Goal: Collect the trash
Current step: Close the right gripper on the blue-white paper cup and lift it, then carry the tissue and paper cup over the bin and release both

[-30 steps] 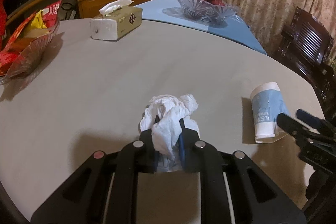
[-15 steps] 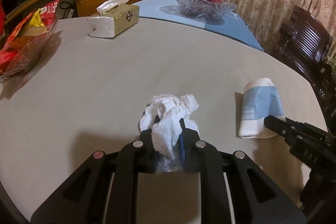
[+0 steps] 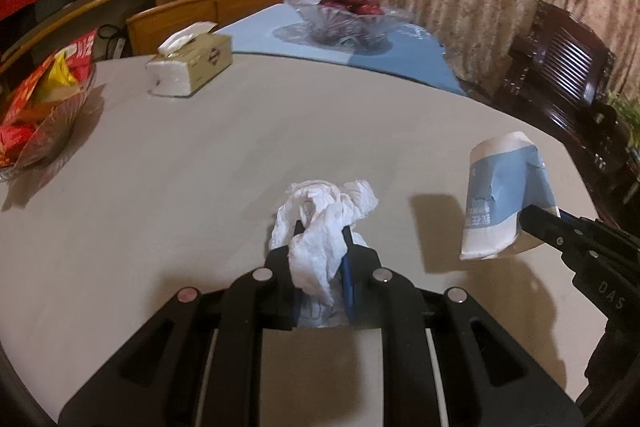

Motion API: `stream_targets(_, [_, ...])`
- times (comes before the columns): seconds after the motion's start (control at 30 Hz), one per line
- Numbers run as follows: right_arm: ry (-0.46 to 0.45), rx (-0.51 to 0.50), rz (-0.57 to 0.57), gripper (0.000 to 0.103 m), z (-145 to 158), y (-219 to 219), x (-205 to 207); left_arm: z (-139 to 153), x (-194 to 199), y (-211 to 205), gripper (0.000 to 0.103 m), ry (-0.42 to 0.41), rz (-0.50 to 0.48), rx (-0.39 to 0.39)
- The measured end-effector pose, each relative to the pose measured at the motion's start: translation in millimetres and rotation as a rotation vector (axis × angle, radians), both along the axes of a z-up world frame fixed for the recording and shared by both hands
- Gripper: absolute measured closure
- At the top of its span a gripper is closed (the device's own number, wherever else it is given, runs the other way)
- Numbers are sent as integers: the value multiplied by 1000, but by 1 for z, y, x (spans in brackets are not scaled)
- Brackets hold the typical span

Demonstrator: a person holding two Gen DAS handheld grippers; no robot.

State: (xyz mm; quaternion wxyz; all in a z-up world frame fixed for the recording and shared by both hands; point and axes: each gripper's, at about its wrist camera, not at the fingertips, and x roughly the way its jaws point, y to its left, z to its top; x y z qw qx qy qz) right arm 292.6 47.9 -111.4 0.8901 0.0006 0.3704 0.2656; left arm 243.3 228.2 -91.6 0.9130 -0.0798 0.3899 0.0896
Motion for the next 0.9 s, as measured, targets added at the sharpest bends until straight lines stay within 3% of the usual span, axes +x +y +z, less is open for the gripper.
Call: stream_targets(0.9, [-136,16,-200,90,71,-156,-115,79,-79,-167,88,-138,-267,-50])
